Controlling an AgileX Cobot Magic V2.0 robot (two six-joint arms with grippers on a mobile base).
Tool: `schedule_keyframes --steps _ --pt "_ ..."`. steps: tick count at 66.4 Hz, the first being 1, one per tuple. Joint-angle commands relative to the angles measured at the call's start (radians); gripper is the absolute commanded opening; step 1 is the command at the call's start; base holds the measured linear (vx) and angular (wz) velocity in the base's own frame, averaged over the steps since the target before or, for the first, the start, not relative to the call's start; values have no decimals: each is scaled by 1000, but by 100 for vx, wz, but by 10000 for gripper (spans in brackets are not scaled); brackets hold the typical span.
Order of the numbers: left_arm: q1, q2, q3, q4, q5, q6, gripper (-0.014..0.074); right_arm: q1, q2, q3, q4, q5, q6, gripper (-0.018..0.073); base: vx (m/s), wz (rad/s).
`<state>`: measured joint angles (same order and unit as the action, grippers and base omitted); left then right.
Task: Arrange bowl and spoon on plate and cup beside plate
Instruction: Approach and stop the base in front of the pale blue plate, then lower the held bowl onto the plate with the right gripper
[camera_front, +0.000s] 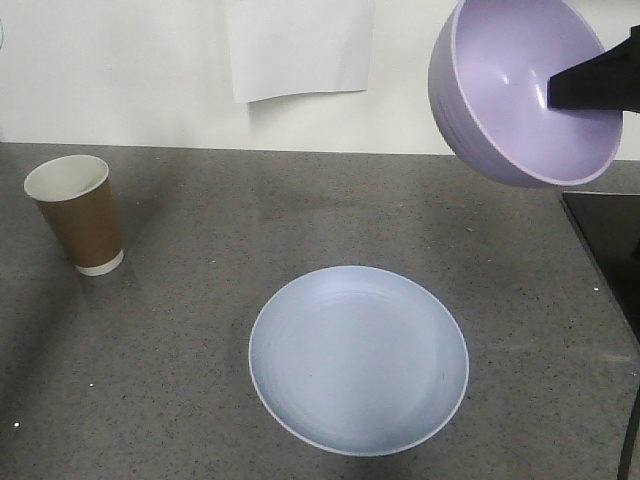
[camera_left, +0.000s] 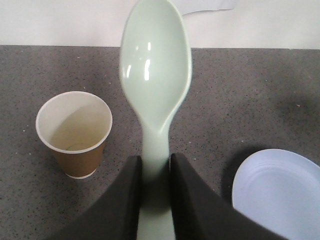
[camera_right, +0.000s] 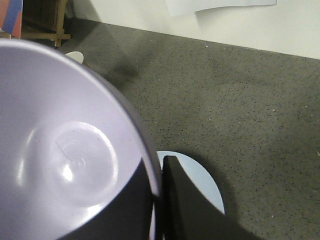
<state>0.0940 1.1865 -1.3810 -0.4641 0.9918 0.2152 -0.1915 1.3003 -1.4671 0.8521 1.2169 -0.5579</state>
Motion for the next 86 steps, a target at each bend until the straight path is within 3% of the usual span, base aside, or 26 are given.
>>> schedule_keyframes --steps 1,58,68,73,80,86 --pt "-1 -24 -27 -37 -54 0 -8 -3 -25 -28 57 -28 -11 -6 0 0" --pt "-1 -24 -27 -37 -56 0 -8 -3 -25 -28 57 -32 -11 -6 0 0" --pt "-1 -24 -27 -37 -62 0 -8 -3 -25 -28 102 -106 -15 -6 0 0" --pt "-1 -24 -27 -37 -62 0 -8 2 -16 -28 157 -118 -68 -6 0 0" --pt "-1 -24 -27 -37 -62 0 -8 73 27 -28 237 -114 -171 -6 0 0" --pt "-1 -24 -27 -37 -62 0 -8 188 97 -28 215 -114 -206 -6 0 0"
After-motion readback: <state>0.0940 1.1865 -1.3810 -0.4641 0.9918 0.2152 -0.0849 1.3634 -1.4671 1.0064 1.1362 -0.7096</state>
